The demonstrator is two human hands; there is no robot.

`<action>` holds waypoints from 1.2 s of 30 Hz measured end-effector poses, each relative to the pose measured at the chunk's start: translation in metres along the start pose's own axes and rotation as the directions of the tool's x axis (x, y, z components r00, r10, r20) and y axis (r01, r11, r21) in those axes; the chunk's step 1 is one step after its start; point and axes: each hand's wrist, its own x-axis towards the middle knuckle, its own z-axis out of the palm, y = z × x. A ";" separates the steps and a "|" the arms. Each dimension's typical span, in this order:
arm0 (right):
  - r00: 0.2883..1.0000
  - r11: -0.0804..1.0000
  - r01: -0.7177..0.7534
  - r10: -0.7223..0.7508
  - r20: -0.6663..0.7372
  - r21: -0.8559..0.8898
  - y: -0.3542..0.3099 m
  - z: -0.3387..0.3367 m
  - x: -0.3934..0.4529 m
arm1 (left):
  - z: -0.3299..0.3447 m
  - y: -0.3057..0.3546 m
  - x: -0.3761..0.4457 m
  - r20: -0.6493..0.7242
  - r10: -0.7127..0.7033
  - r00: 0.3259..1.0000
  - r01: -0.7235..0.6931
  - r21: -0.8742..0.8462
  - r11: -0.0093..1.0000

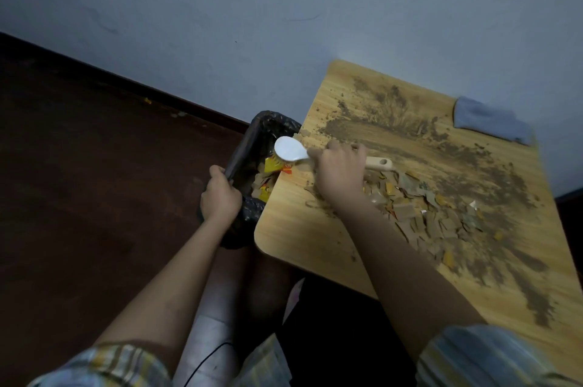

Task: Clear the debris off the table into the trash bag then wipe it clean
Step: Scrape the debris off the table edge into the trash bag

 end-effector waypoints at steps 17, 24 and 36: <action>0.999 0.996 -0.020 0.023 0.029 -0.090 0.031 -0.002 -0.017 | 0.005 0.000 0.003 0.007 0.006 1.000 -0.007 0.002 1.000; 0.998 0.998 0.048 -0.047 0.035 -0.039 0.010 -0.012 0.017 | 0.003 0.001 0.007 -0.007 -0.002 1.000 0.002 -0.005 1.000; 0.992 0.991 -0.050 0.064 0.111 -0.124 0.026 -0.012 0.063 | 0.002 0.009 0.014 -0.046 0.020 0.999 -0.020 0.008 1.000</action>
